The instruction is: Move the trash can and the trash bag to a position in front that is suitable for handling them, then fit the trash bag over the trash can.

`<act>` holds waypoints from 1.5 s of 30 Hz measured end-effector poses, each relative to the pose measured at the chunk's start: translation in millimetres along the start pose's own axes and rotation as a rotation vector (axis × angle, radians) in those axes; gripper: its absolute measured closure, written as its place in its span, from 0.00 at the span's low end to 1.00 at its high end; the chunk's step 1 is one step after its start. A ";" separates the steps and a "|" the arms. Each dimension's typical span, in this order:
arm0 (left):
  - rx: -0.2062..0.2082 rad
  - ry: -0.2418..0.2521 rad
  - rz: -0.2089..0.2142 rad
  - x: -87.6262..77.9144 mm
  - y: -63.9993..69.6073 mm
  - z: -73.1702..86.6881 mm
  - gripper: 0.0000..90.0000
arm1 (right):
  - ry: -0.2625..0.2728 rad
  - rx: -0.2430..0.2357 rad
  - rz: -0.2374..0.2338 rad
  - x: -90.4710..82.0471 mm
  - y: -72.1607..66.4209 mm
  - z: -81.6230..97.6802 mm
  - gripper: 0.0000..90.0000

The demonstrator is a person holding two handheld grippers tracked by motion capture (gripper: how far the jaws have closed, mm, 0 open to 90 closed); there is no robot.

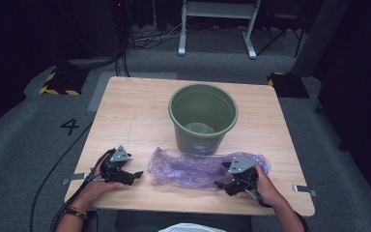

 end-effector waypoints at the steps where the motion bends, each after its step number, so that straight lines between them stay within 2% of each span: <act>1: 0.003 -0.001 -0.001 -0.1 -0.3 -0.1 0.16 | 0.002 -0.005 0.000 -0.7 -0.5 -0.6 0.26; 4: -0.002 0.002 0.001 0.7 -1.0 -0.9 0.16 | 0.043 0.015 0.014 -5.9 -0.3 -5.5 0.26; 7: -0.027 -0.004 -0.003 0.7 -3.3 -3.2 0.17 | 0.086 0.031 0.021 -13.4 0.0 -12.3 0.25; 9: -0.040 0.001 0.010 0.6 -4.8 -4.5 0.18 | 0.110 0.036 0.032 -17.8 -0.1 -15.8 0.24; 11: -0.042 0.006 0.000 -0.7 -5.9 -7.6 0.18 | 0.124 0.031 0.032 -21.2 -0.4 -18.0 0.24; 14: -0.031 0.037 0.000 -3.9 -5.7 -14.6 0.18 | 0.143 0.046 0.060 -24.9 2.8 -21.3 0.24; 15: -0.015 0.045 -0.008 -4.6 -6.0 -17.5 0.18 | 0.153 0.055 0.075 -26.4 5.0 -22.7 0.24; 17: 0.002 0.043 -0.022 -3.7 -4.6 -23.4 0.18 | 0.181 0.076 0.082 -29.3 9.6 -24.9 0.24; 20: 0.018 0.041 -0.020 0.3 -1.6 -32.8 0.18 | 0.193 0.118 0.133 -32.8 19.4 -25.4 0.24; 23: 0.050 0.035 -0.026 6.1 3.4 -46.2 0.18 | 0.232 0.173 0.157 -37.0 27.7 -27.6 0.25; 26: 0.071 0.061 -0.007 11.8 8.7 -66.7 0.19 | 0.226 0.195 0.209 -36.8 34.8 -31.2 0.27; 31: 0.110 0.082 0.012 24.8 16.2 -96.7 0.20 | 0.216 0.205 0.225 -32.2 42.1 -36.5 0.28; 34: 0.110 0.109 0.029 27.2 18.8 -112.4 0.20 | 0.223 0.206 0.230 -32.0 45.5 -41.5 0.28; 37: 0.125 0.120 0.017 28.2 19.3 -123.8 0.21 | 0.246 0.211 0.231 -31.6 49.5 -50.5 0.28; 38: 0.123 0.123 0.028 28.1 19.2 -126.7 0.21 | 0.249 0.211 0.237 -30.6 51.2 -52.8 0.28; 41: 0.116 0.139 0.038 28.1 16.9 -135.5 0.21 | 0.247 0.218 0.247 -25.3 56.1 -56.9 0.29; 45: 0.133 0.152 0.037 28.2 16.5 -144.8 0.22 | 0.237 0.223 0.263 -17.1 61.7 -60.4 0.27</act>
Point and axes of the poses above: each handheld gripper's, and its own axes: x roughly forward along the jaws, z roughly out of its underside, y roughly to its right, the point moved 5 cm from there along x, roughly forward along the jaws, and after that the axes turned 1 degree about -y, right-handed, at the moved point
